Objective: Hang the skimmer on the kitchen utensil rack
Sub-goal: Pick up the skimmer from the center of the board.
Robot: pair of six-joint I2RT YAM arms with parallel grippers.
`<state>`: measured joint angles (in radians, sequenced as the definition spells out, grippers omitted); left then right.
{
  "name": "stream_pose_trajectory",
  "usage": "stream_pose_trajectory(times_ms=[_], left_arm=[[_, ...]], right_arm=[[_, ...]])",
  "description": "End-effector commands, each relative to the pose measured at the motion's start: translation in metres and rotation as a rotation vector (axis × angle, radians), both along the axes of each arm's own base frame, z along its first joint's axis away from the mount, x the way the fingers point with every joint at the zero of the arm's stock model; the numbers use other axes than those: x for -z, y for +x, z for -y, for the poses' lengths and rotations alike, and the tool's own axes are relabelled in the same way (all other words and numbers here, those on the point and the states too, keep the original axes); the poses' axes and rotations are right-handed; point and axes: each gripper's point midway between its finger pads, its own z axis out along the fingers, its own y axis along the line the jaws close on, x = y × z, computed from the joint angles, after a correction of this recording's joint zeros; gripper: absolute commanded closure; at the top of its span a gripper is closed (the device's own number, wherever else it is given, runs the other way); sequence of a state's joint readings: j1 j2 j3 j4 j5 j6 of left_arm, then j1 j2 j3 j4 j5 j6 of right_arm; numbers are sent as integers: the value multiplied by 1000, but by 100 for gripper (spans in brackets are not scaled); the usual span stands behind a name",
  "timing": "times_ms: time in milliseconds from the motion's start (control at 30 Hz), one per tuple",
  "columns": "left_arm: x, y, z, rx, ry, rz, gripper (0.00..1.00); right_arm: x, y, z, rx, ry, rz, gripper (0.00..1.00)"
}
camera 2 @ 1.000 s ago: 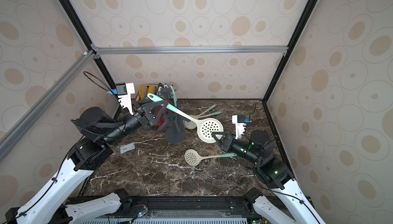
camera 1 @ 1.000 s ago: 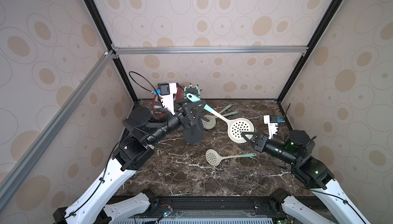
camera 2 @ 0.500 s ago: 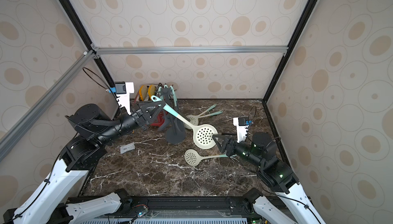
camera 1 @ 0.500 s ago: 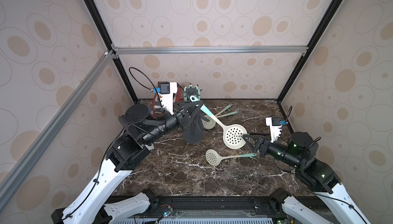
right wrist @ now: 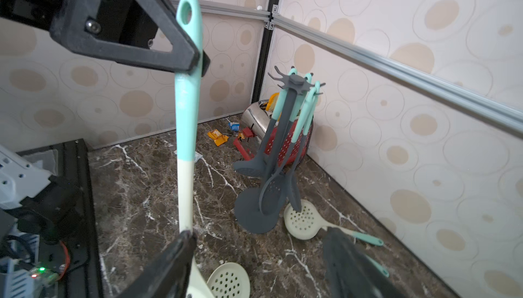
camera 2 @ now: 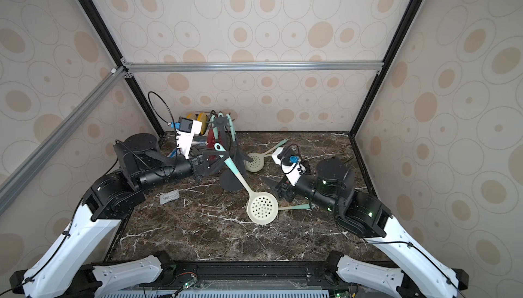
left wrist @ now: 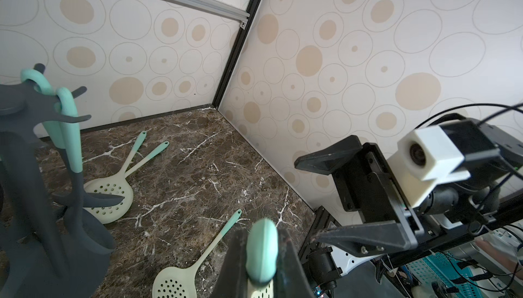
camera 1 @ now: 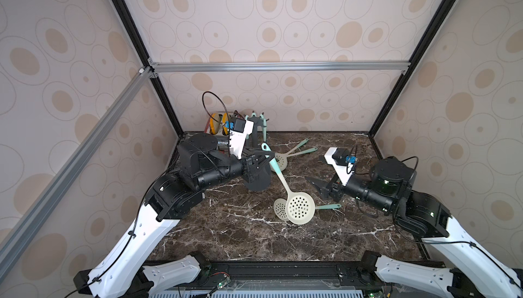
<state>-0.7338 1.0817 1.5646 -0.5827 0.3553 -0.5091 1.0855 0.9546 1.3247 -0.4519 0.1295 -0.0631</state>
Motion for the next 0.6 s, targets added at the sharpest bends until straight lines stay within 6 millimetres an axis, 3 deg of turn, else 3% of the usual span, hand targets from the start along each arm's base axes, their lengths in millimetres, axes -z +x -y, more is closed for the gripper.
stream_pose_trajectory(times_ms=[0,300,567], left_arm=[[-10,-4,-2,7,-33,1,100],[-8,1,0,-7,-50,-10,100],[-9,4,1,-18,-58,-8,100]], right_arm=[[-35,6,-11,61,43,177,33],[-43,-2,-57,-4,108,191,43],[-26,0,-72,-14,138,108,51]])
